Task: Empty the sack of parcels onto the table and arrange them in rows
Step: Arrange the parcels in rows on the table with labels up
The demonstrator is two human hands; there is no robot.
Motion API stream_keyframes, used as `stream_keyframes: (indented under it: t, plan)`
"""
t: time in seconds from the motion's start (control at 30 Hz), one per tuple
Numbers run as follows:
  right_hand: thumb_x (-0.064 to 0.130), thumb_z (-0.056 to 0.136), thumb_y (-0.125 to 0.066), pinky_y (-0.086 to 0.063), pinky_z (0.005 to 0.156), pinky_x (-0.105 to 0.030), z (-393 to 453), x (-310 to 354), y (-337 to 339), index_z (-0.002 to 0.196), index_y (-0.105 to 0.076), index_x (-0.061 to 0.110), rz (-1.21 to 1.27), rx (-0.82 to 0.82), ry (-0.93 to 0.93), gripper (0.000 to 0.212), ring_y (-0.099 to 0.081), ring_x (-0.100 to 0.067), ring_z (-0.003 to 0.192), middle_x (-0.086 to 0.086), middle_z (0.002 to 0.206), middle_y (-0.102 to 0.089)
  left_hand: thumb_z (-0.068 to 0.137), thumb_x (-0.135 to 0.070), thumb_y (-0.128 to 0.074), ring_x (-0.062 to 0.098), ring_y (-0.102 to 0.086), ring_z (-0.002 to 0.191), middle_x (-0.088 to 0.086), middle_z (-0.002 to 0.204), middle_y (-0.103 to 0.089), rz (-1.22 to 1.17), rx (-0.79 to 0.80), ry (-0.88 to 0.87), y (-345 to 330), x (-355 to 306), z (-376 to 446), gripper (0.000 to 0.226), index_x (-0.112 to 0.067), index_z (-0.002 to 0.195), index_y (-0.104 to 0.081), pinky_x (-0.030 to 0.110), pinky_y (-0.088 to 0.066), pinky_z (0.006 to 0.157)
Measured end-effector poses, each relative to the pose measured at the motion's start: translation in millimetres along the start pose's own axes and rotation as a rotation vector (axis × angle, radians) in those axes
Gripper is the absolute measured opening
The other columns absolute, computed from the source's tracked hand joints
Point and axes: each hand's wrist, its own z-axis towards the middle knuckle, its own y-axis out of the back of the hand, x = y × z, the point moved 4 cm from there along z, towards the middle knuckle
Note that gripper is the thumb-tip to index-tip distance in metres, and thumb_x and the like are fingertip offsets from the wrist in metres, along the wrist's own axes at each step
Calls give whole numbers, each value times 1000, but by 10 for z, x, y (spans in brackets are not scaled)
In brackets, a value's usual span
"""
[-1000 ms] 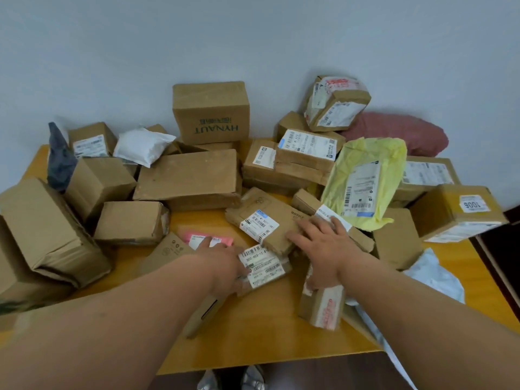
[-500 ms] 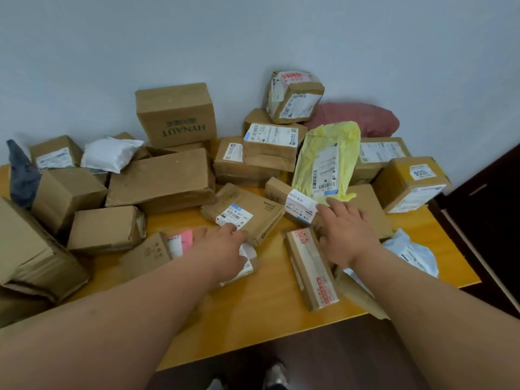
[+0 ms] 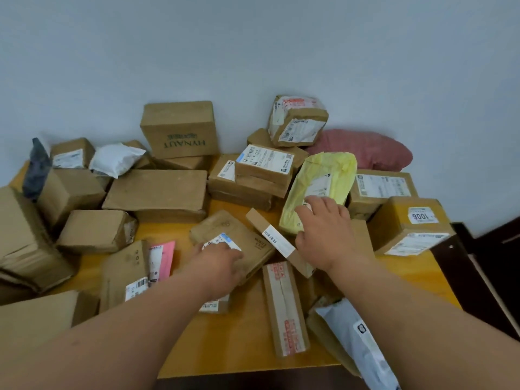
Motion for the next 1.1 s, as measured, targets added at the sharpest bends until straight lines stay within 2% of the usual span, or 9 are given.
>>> stream_keyframes:
  t: [0.07,0.2,0.3,0.47,0.57,0.7,0.8,0.93,1.1]
  plan:
    - [34,92,-48,-8,121,-47,114,6,-24,151,-31,28,7,84,20,62,-14,-27,149,-2,160,-26,99,-49,-42,20,-31,144,-4,155,-37,9,8,27,10,15,-1,52,-38,150,-35,51,-8,120]
    - [34,92,-45,-8,121,-47,339,88,27,145,-38,26,24,49,66,54,-36,-25,139,-2,141,-51,100,-44,-42,15,-43,137,-8,144,-53,-74,-87,114,110,143,48,49,-38,148,-40,46,-7,122]
    - [30,88,-49,-14,119,-47,584,171,113,146,-35,27,88,-57,85,60,-26,-26,143,-5,153,-34,98,-44,-47,21,-36,142,-4,154,-40,-65,-219,153,330,272,139,56,-38,151,-33,47,-12,122]
    - [36,91,-51,-1,122,-50,1082,300,51,157,-4,31,92,86,70,82,5,-25,153,-2,167,4,95,-47,-52,26,-19,150,-1,165,-16,-126,-165,269,502,646,425,73,-37,157,-14,50,-11,123]
    - [43,91,-50,1,121,-52,1198,355,-13,157,-14,28,84,89,62,77,-11,-26,151,-4,163,-19,96,-45,-54,26,-10,152,-2,167,-7,-184,-132,315,487,870,568,77,-37,158,-9,51,-8,123]
    - [52,87,-46,-19,111,-48,1179,426,75,123,-57,20,78,-182,35,49,-50,-29,117,-3,119,-60,96,-40,-53,26,-28,147,-1,161,-27,-200,-60,315,422,1070,638,66,-39,154,-22,55,-9,121]
    - [55,84,-44,-29,99,-46,1234,472,114,112,-60,20,107,-252,-14,47,-50,-30,107,-4,110,-57,97,-41,-48,22,-52,126,0,133,-56,-170,-128,305,482,1186,666,43,-33,139,-47,49,-18,120]
    - [64,88,-41,-23,109,-47,1290,543,-30,139,-44,28,88,-59,-26,63,-42,-26,126,-1,136,-49,95,-47,-49,27,-38,137,2,146,-45,-92,-194,254,524,1286,706,50,-33,143,-43,51,-18,120]
    - [66,95,-23,-21,110,-45,1283,598,47,83,-55,26,40,-76,-66,53,-58,-23,100,3,87,-68,97,-46,-45,25,-42,135,-1,142,-48,-109,-102,219,518,1404,758,50,-34,146,-38,57,-7,121]
